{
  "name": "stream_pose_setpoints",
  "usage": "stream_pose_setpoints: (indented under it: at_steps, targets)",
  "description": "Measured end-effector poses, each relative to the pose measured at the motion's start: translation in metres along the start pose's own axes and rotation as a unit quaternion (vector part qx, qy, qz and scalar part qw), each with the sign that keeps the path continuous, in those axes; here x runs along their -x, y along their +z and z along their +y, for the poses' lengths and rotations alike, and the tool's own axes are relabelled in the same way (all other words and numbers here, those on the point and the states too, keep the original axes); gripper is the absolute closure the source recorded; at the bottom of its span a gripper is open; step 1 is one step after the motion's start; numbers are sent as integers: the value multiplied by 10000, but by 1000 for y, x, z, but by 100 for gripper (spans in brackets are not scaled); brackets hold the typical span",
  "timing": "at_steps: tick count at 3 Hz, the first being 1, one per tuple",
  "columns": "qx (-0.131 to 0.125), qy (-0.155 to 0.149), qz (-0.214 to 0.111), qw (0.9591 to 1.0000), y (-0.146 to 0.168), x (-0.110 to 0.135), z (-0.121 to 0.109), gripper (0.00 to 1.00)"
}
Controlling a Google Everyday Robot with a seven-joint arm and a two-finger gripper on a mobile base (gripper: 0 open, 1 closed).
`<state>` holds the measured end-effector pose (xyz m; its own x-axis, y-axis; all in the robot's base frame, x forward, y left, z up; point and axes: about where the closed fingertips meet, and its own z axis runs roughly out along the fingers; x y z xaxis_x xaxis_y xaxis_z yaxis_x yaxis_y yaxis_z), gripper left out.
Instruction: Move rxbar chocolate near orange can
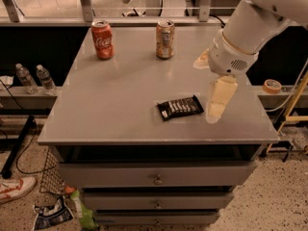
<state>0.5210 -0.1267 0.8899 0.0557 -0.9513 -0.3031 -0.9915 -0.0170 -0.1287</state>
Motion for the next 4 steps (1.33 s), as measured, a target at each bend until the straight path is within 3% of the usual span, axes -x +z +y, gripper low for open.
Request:
stream_pose_setpoints:
  at_steps: [1,3,4]
  targets:
    - [111,18,-117,9999,9,-5,-4,0]
    - [597,-223,-719,9954,45,-1,-14,0]
    - [668,-304,-824,9939,61,4,-17,0]
